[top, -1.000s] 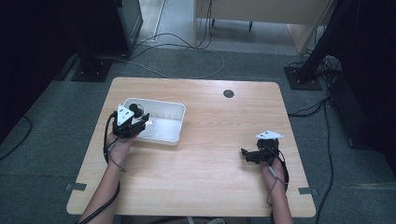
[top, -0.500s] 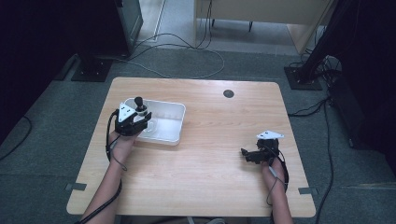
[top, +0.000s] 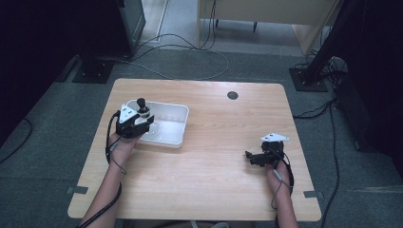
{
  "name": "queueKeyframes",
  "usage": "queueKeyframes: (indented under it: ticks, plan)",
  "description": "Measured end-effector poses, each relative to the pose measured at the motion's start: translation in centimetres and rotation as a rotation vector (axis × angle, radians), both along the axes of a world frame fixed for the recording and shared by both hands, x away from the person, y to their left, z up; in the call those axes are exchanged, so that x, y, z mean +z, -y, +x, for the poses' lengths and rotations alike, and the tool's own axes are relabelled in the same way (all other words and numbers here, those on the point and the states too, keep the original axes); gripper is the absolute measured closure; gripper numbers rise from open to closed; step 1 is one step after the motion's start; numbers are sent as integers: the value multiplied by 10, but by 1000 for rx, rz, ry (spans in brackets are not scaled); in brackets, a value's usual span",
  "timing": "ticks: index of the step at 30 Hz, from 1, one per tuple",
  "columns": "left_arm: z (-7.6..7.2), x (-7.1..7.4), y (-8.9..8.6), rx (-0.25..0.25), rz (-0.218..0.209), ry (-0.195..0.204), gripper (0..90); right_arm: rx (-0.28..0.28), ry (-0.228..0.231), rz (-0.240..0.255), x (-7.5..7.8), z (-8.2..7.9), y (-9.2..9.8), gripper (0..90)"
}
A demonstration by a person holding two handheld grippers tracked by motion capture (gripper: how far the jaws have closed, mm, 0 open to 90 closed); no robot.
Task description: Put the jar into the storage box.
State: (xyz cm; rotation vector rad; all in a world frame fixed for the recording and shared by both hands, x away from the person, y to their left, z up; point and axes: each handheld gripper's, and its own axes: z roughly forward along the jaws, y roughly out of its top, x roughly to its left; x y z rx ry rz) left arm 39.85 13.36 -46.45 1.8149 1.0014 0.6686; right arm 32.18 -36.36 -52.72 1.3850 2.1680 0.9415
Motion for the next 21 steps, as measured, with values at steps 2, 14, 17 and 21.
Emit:
queueKeyframes:
  ticks: [2, 14, 17, 21]
  plan:
    - [0, 0, -2, 1, -10, -7, 420, 0, 0, 0, 0, 0, 0, 0]
    - [-2, 3, -5, -42, 12, -37, 313, 0, 0, 0, 0, 0, 0, 0]
    - [-2, 4, -6, -49, 12, -49, 302, 0, 0, 0, 0, 0, 0, 0]
    - [-3, 4, -8, -59, 20, -65, 281, 1, 1, -1, 0, 0, 0, 0]
